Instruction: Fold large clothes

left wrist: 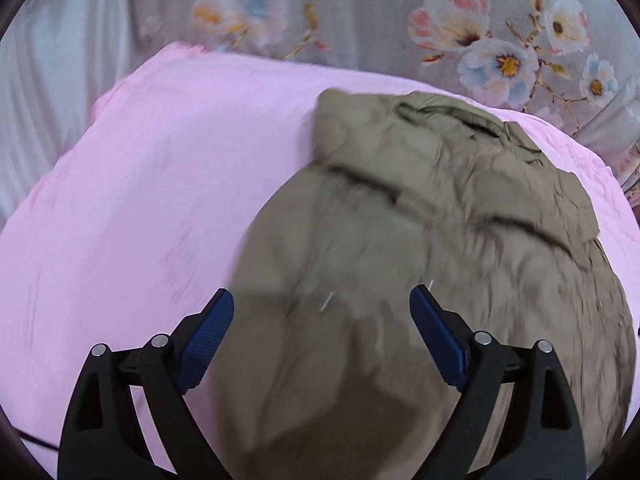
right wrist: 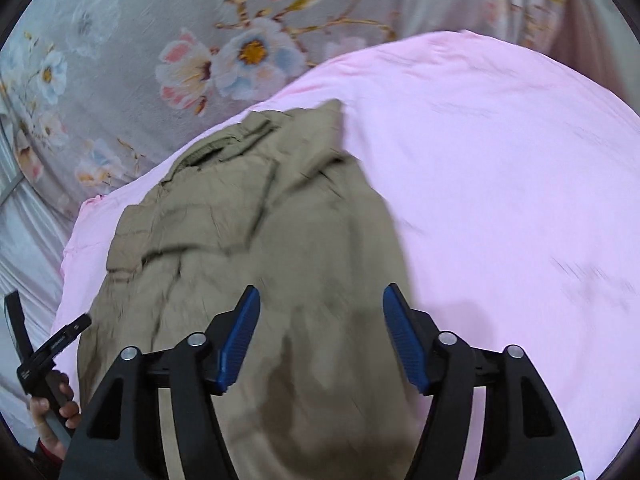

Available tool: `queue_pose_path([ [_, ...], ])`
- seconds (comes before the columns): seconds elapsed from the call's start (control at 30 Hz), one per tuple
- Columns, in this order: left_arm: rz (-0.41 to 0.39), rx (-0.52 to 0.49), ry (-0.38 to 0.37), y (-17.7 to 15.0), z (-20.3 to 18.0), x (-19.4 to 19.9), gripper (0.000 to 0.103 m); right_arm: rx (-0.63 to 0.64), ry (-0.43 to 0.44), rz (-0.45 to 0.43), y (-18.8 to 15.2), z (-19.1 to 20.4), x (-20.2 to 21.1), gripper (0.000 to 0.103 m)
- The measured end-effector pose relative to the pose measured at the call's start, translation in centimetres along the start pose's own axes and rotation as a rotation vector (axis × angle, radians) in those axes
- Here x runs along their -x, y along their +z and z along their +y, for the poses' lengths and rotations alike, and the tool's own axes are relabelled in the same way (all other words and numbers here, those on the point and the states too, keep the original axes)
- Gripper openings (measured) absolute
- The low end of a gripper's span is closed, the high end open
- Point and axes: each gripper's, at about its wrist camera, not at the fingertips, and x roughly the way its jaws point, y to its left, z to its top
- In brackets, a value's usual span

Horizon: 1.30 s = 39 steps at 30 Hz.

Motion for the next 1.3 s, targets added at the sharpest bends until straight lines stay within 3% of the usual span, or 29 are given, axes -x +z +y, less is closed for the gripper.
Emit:
queue_pose_path([
  [0.17,0.083,0.148,-0.018,-5.5,6.3,3.0,0.088,-0.006,-0.016,0.059,-6.3,-3.6,4.7,0.070],
  [0.23,0.124,0.222,-0.069,-7.6,8.1,3.3,0.088,-0.005,-0.016,0.091,-8.5,-4.2,5.0,0.070],
  [0.37,0.110,0.261,-0.138,-8.8,7.9,4.7,0.088,-0.010,0.024,0.064,-10.4,-4.3,5.8,0.073],
  [0.5,0.136,0.288,-0.222,-8.6,6.4,4.4,0.087,-0.058,0.152,0.088,-10.4,-3.2,4.9,0.073],
  [0.57,0.145,0.290,-0.253,-8.5,5.5,4.2,0.074,-0.085,0.180,0.086,-10.4,-2.5,4.3,0.073],
  [0.6,0.164,0.289,-0.278,-8.4,5.0,3.9,0.057,-0.100,0.189,0.083,-10.4,-2.3,4.1,0.071],
  [0.63,0.178,0.280,-0.264,-8.3,4.4,3.7,0.048,-0.110,0.197,0.081,-10.4,-2.2,4.1,0.064],
  [0.67,0.176,0.269,-0.252,-8.2,4.1,3.8,0.039,-0.115,0.206,0.087,-10.3,-2.0,3.8,0.042],
  [0.7,0.177,0.255,-0.256,-8.2,3.9,3.9,0.026,-0.114,0.201,0.101,-10.3,-1.8,3.6,0.026],
  [0.73,0.171,0.246,-0.260,-8.1,3.8,4.2,0.021,-0.111,0.200,0.112,-10.2,-1.7,3.5,0.022],
  [0.8,0.137,0.216,-0.271,-7.9,3.6,6.0,0.010,-0.101,0.208,0.094,-10.2,-1.7,4.3,0.012],
  [0.97,0.057,0.137,-0.318,-7.7,4.1,12.6,0.008,0.066,0.228,-0.003,-10.4,0.0,10.7,0.009],
  [1.13,-0.109,0.030,-0.405,-9.9,5.6,23.4,0.008,0.293,0.280,-0.136,-12.8,1.1,20.9,0.008],
  [1.3,-0.234,0.038,-0.467,-10.4,7.4,31.4,0.008,0.344,0.342,-0.315,-13.1,1.5,30.5,0.008],
])
